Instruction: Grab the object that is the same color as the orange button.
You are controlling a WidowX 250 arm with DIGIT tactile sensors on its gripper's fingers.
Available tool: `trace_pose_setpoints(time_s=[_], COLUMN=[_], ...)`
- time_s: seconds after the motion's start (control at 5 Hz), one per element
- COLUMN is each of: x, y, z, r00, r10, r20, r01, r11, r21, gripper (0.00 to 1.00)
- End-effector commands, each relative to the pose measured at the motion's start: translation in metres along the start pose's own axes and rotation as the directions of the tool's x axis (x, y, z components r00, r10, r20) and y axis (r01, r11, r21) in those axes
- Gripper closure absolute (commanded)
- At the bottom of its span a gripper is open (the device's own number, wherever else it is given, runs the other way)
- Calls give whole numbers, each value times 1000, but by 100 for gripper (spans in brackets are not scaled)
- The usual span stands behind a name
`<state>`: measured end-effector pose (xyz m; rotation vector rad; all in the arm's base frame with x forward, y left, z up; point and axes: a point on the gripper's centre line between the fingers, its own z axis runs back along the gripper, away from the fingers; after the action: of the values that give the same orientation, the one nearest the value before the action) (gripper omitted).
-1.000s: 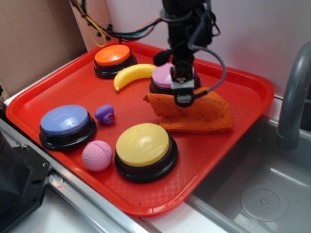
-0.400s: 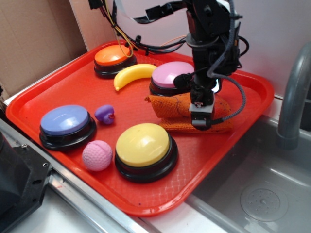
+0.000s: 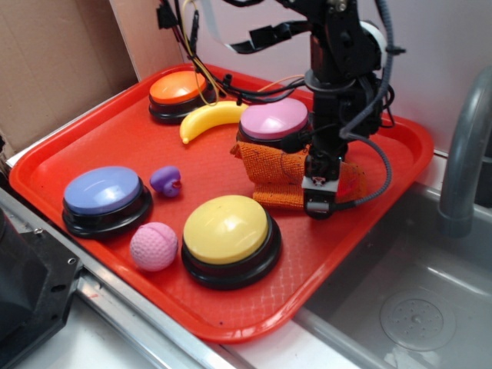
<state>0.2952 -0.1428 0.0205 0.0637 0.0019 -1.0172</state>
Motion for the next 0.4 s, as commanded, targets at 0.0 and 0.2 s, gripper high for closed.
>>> trace_pose_setpoints(time_s=[0.0,0.2], x=[-1,-12], y=[-3,5], z=[16,29], r00=[998,969], r10=[64,247], r20=[9,-15], r01=[-65,-246], r11=[997,968], r21=[53,54], gripper=[100,100])
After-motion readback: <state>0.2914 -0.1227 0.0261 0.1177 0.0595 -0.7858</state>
